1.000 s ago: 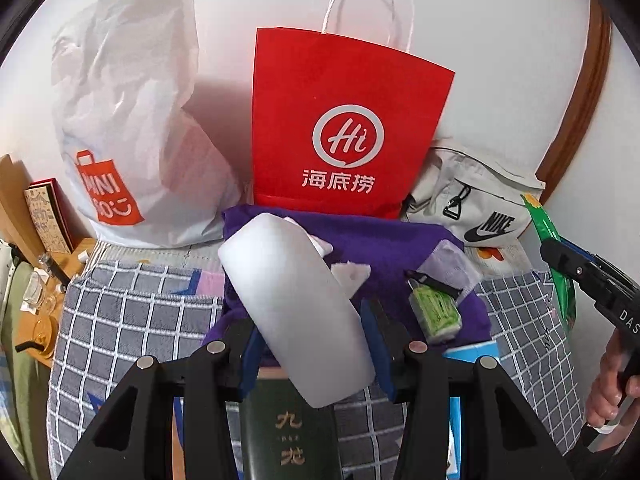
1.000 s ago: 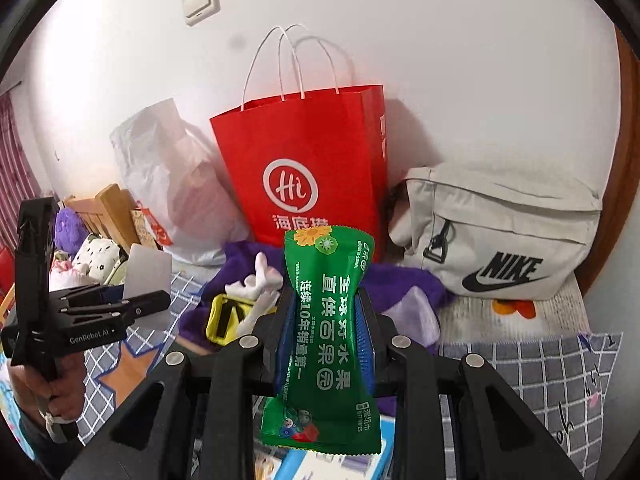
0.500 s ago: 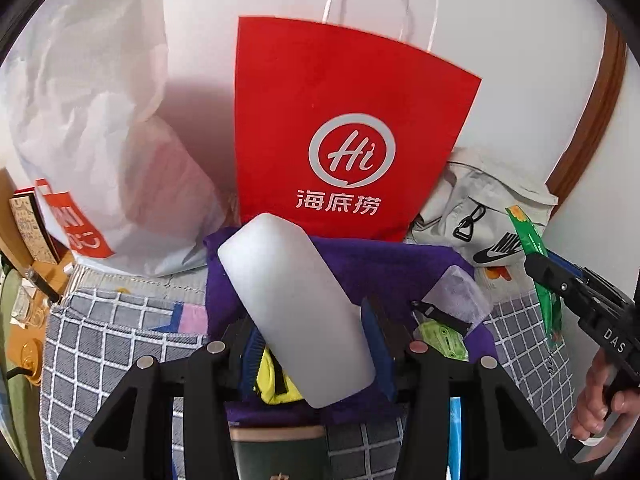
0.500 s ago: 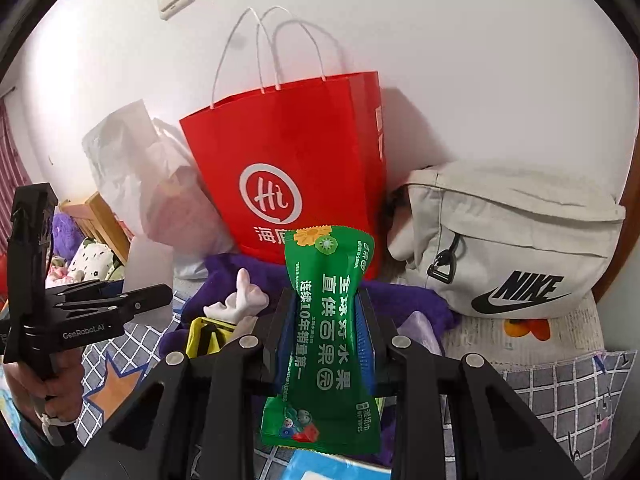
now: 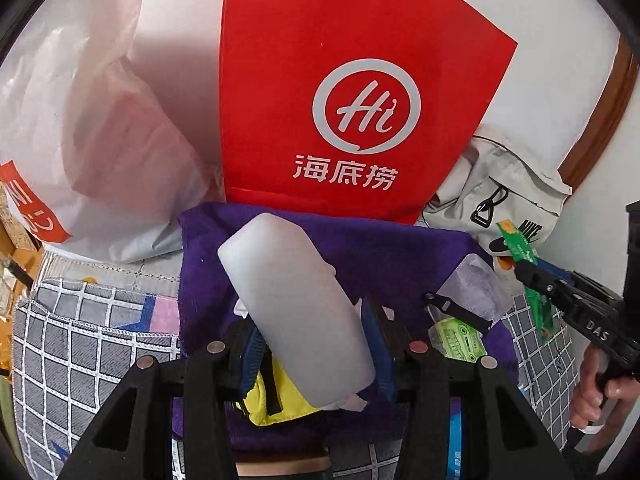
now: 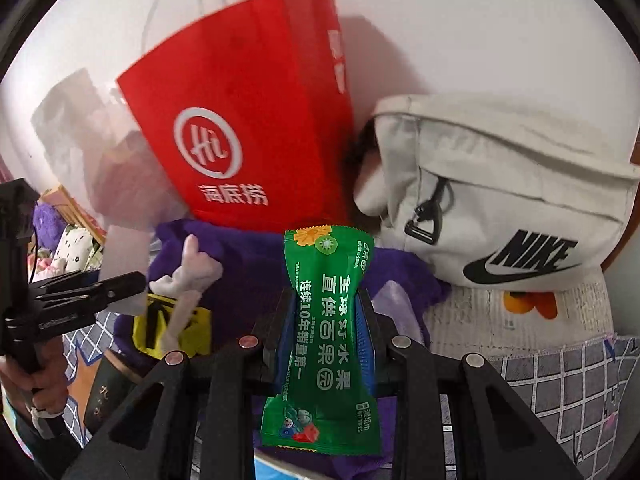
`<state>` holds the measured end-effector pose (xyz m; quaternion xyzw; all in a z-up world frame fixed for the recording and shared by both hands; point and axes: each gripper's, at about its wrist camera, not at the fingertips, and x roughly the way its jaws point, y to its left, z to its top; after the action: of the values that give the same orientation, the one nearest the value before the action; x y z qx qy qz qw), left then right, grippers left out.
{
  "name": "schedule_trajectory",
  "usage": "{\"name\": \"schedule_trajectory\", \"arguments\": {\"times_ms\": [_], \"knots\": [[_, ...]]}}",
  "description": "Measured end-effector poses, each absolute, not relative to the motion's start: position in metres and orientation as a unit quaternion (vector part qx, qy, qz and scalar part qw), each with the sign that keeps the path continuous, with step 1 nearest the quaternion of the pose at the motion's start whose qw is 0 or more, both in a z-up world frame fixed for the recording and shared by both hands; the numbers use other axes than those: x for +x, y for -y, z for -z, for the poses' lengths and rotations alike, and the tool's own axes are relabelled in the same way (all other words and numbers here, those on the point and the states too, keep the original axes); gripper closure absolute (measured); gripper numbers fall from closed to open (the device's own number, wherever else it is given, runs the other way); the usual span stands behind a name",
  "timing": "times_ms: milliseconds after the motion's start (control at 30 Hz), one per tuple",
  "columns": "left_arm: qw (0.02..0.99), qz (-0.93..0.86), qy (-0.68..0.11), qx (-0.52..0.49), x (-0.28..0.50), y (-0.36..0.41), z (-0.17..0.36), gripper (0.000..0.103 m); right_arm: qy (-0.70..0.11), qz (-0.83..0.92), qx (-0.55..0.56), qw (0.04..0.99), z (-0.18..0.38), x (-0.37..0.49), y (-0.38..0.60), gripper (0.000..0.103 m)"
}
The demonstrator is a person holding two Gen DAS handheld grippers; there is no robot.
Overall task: Organize soft objects
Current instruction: 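Lower the sponge and green pouch onto the towel and open both tools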
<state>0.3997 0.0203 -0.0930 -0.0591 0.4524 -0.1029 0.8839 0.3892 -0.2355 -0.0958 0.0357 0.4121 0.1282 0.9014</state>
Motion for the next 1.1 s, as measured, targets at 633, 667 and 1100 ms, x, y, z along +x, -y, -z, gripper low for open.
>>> {"name": "schedule_trajectory", "arguments": {"times_ms": [633,667,1100], "knots": [[0.864,0.117,-0.485,-0.073,0.420,-0.014,0.128,0.057,-0.486,-0.106,0.025,0.867,0.150,0.421,0.233,0.074],[0.863,0.118,-0.485,-0.073,0.420,-0.014,0.129,0.057,-0.489,-0.103,0.024,0.866,0.153,0.423,0.233,0.074],[0.853,0.132,-0.498,-0.086,0.423,-0.014,0.134,0.056,-0.502,-0.118,0.028,0.856,0.170,0.429,0.222,0.066]]}}
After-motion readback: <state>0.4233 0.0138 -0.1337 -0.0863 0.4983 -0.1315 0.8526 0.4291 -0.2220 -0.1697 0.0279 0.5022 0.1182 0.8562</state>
